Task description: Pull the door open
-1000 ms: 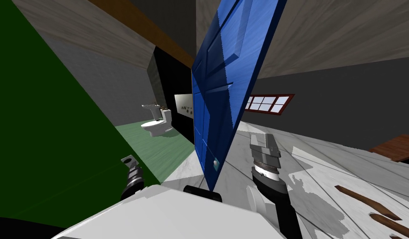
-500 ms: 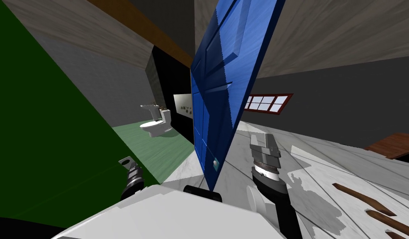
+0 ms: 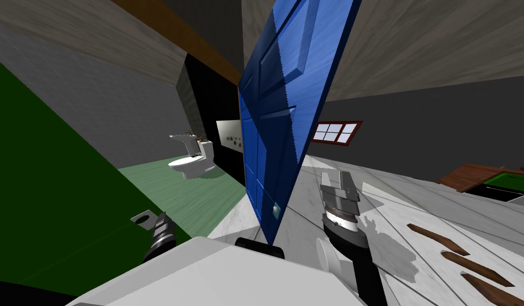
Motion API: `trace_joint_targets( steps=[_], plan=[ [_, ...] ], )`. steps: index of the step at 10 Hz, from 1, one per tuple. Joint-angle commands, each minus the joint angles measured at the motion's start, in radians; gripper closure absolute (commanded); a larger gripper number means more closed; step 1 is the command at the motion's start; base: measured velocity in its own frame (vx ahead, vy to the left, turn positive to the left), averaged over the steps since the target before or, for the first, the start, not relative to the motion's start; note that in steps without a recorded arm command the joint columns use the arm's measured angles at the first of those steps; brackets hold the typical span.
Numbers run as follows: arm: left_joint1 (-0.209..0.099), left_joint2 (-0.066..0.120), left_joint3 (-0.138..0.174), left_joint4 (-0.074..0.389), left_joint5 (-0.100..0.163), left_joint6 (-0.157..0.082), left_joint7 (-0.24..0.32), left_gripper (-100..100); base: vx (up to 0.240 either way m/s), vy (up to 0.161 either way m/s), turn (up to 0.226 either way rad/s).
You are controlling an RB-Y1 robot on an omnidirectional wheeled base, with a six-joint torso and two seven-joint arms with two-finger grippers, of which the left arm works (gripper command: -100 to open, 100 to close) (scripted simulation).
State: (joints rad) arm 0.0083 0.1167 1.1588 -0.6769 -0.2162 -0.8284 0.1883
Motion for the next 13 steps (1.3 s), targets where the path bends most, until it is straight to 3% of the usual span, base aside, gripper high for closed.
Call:
trace_joint_targets(
  steps=[1, 2, 11, 12, 13],
  plan=[
    [0.003, 0.01, 0.004, 0.03, 0.003, -0.022, 0.002, -100, 0.034, -0.018, -0.041],
    [0.012, 0.019, 0.006, 0.042, 0.005, -0.03, 0.01, -100, 0.012, 0.009, -0.043],
    [0.012, 0.019, 0.006, 0.042, 0.005, -0.03, 0.01, -100, 0.004, 0.002, -0.013],
    [0.037, 0.044, 0.009, 0.077, 0.009, -0.056, 0.033, -100, 0.057, 0.021, -0.158],
    [0.045, 0.052, 0.009, 0.088, 0.011, -0.064, 0.04, -100, 0.083, 0.018, -0.202]
  ],
)
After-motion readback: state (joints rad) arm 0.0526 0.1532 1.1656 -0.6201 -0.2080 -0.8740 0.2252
